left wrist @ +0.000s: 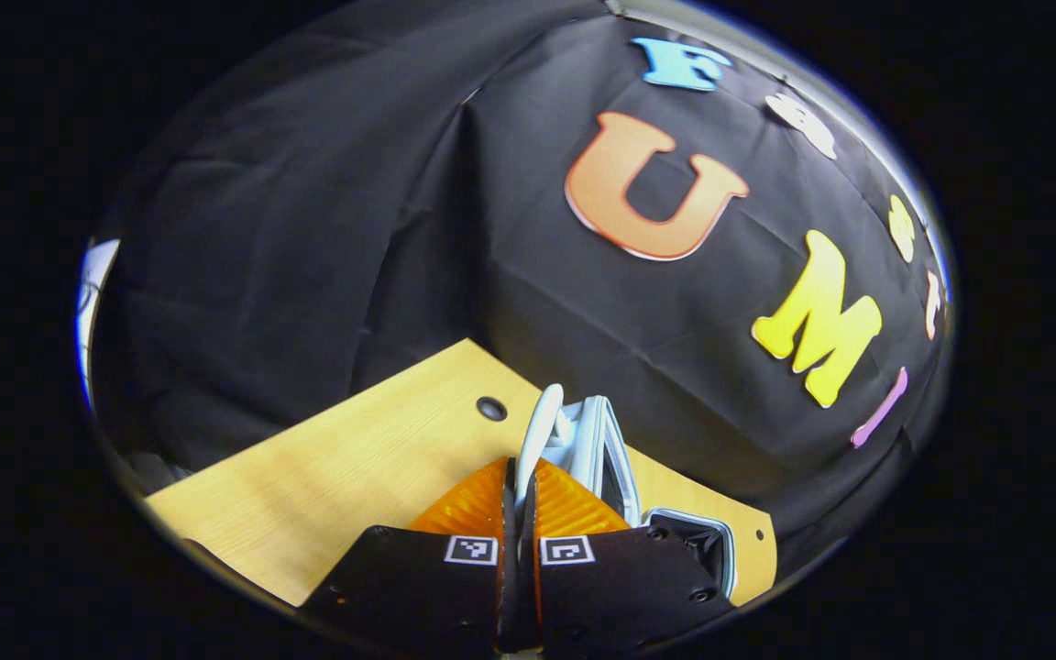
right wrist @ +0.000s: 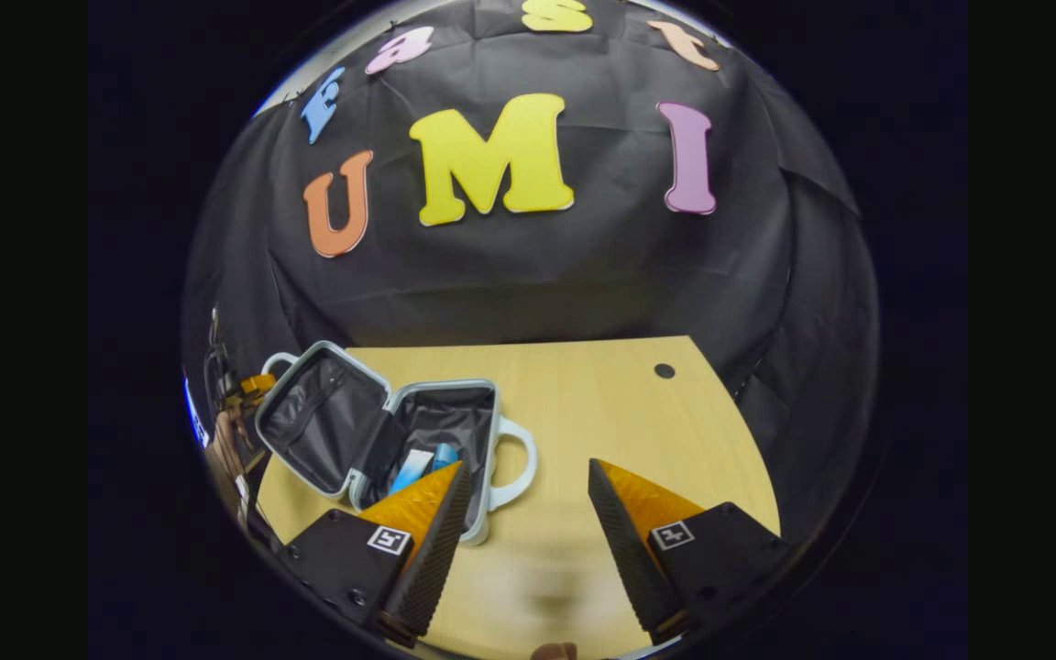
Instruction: First open the suitcase, pack the skin care products into it, and then close the suitcase.
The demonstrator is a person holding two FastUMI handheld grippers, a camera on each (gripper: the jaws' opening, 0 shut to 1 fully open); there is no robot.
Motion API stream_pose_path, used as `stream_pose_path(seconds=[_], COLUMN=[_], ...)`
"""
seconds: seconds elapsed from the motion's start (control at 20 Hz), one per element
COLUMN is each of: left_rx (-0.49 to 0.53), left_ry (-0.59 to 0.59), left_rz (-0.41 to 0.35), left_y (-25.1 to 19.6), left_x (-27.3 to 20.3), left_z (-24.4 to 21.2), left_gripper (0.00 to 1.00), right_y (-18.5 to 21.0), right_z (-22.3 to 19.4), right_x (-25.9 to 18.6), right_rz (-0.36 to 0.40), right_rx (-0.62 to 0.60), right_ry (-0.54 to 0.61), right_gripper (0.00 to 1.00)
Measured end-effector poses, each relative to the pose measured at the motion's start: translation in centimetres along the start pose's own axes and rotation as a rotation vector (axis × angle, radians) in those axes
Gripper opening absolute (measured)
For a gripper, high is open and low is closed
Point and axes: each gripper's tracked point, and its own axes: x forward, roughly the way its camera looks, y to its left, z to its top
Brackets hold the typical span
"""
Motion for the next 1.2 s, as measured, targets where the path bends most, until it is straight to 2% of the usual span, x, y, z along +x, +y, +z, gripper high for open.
stream_pose_path(seconds=[0.3, 0.5, 0.6, 0.95, 1.05, 1.2], left_rx=[0.301, 0.427, 0.485, 0.695, 0.725, 0.759], left_ry=[-0.121, -0.186, -0.198, -0.226, -0.212, -0.191], left_rz=[0.031, 0.01, -0.01, -0.071, -0.105, -0.109], left_y=[-9.6, -15.5, -18.2, -26.4, -28.4, -30.8], left_x=[-3.8, -5.7, -6.6, -6.8, -6.3, -5.9], left_z=[1.4, 0.1, -1.4, -7.0, -9.8, -13.6], left_gripper=[0.03, 0.02, 0.03, 0.03, 0.04, 0.04], right_y=[-5.1, -8.8, -10.3, -14.7, -15.4, -16.2], right_z=[3.3, 6.4, 6.8, 6.0, 5.6, 4.5], right_x=[-2.4, -4.8, -5.7, -8.4, -9.0, -9.9], right_rz=[-0.045, -0.097, -0.111, -0.157, -0.163, -0.168], right_rx=[-0.02, -0.009, 0.003, 0.005, -0.009, -0.024], right_ry=[-0.144, -0.278, -0.308, -0.353, -0.352, -0.34], right_gripper=[0.76, 0.77, 0.75, 0.77, 0.77, 0.76])
